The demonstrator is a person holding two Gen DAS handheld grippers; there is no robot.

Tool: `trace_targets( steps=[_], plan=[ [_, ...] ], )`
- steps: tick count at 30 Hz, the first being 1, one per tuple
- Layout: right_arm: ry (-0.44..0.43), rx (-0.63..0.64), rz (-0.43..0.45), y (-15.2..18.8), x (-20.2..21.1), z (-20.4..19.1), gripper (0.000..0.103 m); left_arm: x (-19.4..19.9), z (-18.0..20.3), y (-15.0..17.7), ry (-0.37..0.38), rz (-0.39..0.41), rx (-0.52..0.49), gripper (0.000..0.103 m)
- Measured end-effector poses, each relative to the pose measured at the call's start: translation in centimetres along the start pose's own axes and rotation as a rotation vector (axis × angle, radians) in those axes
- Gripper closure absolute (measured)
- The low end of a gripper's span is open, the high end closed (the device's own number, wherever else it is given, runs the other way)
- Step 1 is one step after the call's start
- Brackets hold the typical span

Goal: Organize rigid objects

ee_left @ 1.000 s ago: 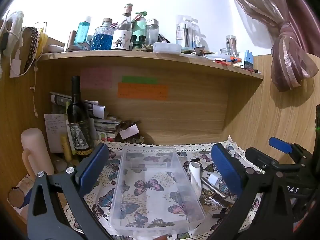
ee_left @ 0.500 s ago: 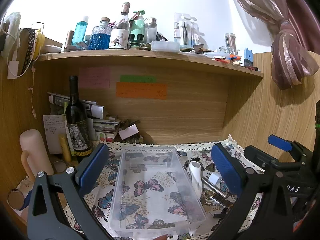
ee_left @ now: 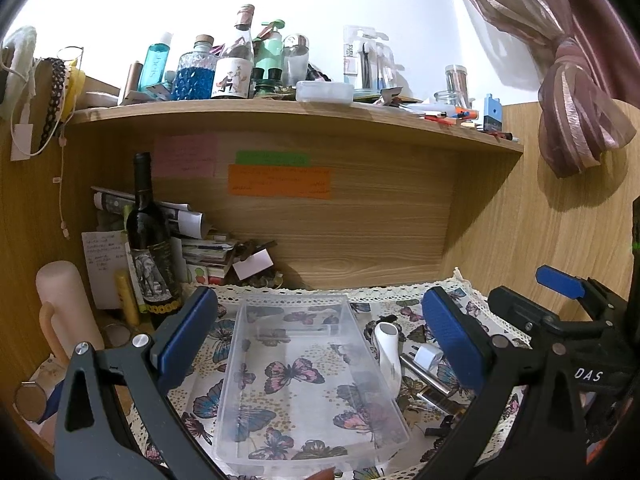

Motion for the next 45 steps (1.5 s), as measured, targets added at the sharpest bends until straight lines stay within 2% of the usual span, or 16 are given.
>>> trace_targets(
  steps=[32,36,41,45],
  plan=[
    [-0.007,0.002,0.000,-0.1,0.0,-0.3,0.000,0.4,0.4,0.1,0.012,0.012,-0.015,0.000],
    [-0.009,0.004,-0.006,-0.1,-0.2,-0.3,0.000,0.2,0.3,-0.1,0.044,-0.003,-0.011,0.000],
    [-0.006,0.006,-0.018,0.0,-0.8,-0.1,0.000,-0.6,-0.2,0.0,0.033,-0.023,-0.005,0.000],
    [0.008,0.012,-0.040,0.0,-1.7,0.2,0.000,-1.8,-1.3,0.2,0.054,-0.084,-0.004,0.000]
  ],
)
Point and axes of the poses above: each gripper's, at about its wrist camera, not at the fingertips, and x roughly against the way its jaws point, z to its right, y to its underside, the point moved 5 cm from there along -x, roughly the way its jaws point, and after that the axes turned 14 degrees about -z, right-handed, at the moved point
